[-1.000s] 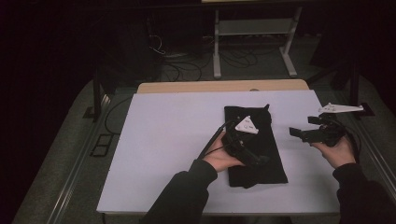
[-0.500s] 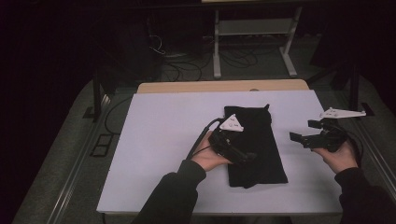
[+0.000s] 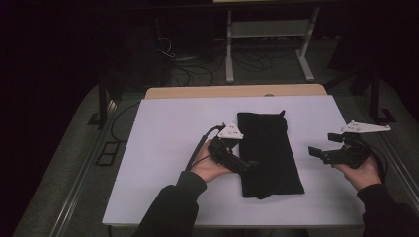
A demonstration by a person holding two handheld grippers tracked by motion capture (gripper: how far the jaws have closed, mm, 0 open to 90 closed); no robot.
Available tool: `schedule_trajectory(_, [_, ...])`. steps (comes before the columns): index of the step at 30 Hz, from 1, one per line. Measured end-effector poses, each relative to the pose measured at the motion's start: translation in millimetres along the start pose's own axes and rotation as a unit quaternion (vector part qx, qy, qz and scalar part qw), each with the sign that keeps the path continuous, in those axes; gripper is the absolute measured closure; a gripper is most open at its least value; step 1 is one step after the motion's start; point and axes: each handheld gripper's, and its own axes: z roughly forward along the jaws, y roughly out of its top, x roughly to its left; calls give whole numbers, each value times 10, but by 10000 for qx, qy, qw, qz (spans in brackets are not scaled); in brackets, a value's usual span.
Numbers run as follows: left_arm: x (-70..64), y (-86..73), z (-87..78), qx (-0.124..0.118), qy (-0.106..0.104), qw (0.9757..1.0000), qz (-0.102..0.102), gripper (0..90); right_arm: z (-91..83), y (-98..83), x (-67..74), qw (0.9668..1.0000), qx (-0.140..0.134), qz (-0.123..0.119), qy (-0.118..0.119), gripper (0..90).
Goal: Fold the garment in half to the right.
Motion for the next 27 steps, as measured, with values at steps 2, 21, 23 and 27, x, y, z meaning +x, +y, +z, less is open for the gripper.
schedule_trajectory(2, [19, -31, -34, 4, 26, 10000, -12, 0, -9, -22, 4, 10000, 4, 0, -16, 0])
schedule_trajectory(21, [167, -326, -313, -215, 208, 9990, -331, 0, -72, -207, 76, 9999, -18, -70, 94, 0])
schedule_trajectory(23, [179, -362, -341, -276, 182, 9988, -350, 0, -70, -229, 91, 9999, -4, -97, 108, 0])
schedule_trajectory(27, [211, -446, -406, -322, 242, 9983, -413, 0, -79, -273, 123, 9998, -1, -159, 136, 0])
